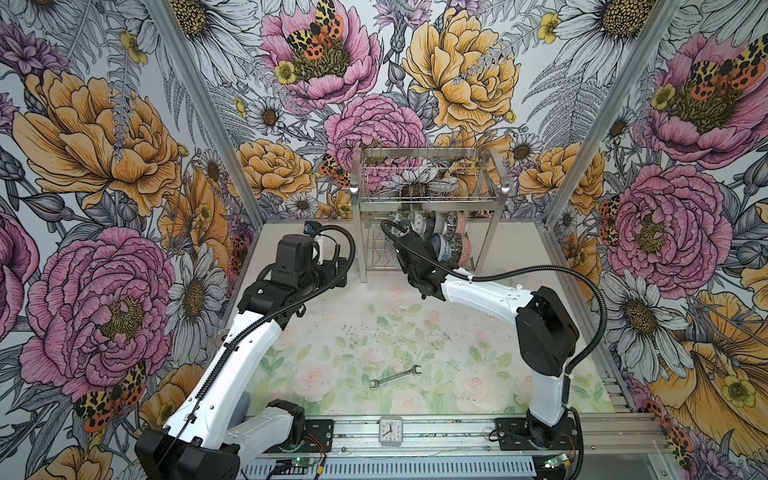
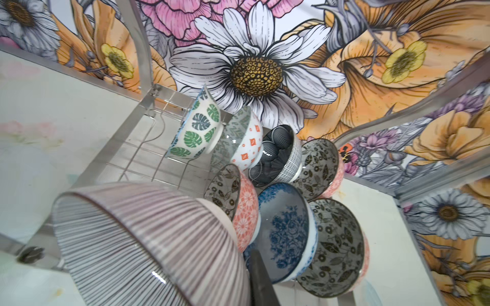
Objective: Load the bowls into the dish rack
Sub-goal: 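Lower the striped bowl upright into a rack slot with the right gripper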
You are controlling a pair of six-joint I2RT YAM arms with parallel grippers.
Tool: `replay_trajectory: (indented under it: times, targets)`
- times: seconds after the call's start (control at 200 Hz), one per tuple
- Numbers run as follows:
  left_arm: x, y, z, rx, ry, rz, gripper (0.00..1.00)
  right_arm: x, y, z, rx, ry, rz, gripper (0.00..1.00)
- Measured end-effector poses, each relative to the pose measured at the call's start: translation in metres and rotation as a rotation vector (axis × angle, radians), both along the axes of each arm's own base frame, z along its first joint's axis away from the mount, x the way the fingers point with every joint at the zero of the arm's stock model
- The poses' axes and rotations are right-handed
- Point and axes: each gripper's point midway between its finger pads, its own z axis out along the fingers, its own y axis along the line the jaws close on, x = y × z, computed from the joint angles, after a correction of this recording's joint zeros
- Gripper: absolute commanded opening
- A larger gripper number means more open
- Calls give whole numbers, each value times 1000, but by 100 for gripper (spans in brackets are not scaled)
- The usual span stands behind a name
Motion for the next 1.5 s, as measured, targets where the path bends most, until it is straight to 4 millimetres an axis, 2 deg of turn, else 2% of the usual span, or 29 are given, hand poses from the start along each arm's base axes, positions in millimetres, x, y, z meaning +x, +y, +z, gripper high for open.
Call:
replay_trajectory:
  times: [0.28,0.42,0.671,0.966,1.301,1.501]
  targets:
    - [0,17,-29,-12,61,7,99,31,9,4,-135,-71,-64,0]
    - [-3,20,-26,-20,45,11,99,45,20,-6,-187,-85,-72,0]
    - [-6,21,-16,-27,11,11,99,64,33,-35,-259,-79,-83,0]
    - [-6,21,-16,-27,10,11,99,71,31,-54,-360,-80,-108,0]
    - [-6,21,-16,-27,10,12,99,77,31,-47,-387,-104,-136,0]
    - [-6,21,-16,-28,8,11,99,81,33,-58,-410,-100,-145,0]
